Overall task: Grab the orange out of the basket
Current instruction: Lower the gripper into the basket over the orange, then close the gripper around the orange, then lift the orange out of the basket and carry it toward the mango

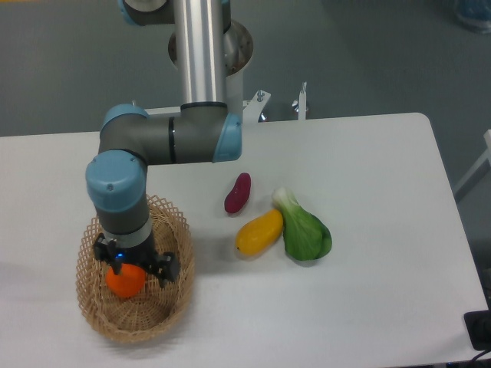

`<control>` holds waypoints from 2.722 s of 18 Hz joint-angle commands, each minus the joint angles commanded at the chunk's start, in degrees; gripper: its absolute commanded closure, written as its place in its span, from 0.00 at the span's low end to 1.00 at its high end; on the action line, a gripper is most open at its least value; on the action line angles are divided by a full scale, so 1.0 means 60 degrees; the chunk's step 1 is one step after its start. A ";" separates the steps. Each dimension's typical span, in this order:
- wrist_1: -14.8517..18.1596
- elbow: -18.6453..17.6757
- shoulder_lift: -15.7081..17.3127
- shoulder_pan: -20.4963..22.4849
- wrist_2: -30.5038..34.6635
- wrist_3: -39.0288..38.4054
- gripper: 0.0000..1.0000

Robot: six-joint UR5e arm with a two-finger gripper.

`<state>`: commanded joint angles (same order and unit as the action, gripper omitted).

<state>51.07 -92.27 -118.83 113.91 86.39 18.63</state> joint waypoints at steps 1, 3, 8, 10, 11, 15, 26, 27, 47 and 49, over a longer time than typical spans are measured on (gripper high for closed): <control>0.0000 -0.0060 0.0000 -0.0015 -0.0014 -0.0058 0.00; 0.0000 -0.0090 -0.0029 -0.0146 -0.0029 -0.0117 0.00; -0.0015 0.0027 -0.0351 -0.0205 0.0000 -0.0367 0.00; -0.0029 0.0042 -0.0410 -0.0220 0.0015 -0.0381 0.00; -0.0030 0.0056 -0.0411 -0.0220 0.0015 -0.0439 0.00; -0.0044 0.0042 -0.0440 -0.0249 0.0015 -0.0528 0.01; -0.0103 0.0042 -0.0455 -0.0249 0.0030 -0.0498 0.41; -0.0103 0.0042 -0.0426 -0.0249 0.0030 -0.0484 0.42; 0.1932 0.0789 0.1845 0.2049 0.0000 0.3689 0.43; 0.2065 0.0774 0.1889 0.2240 0.0000 0.3954 0.43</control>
<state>63.46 -87.63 -107.49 127.35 86.40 42.36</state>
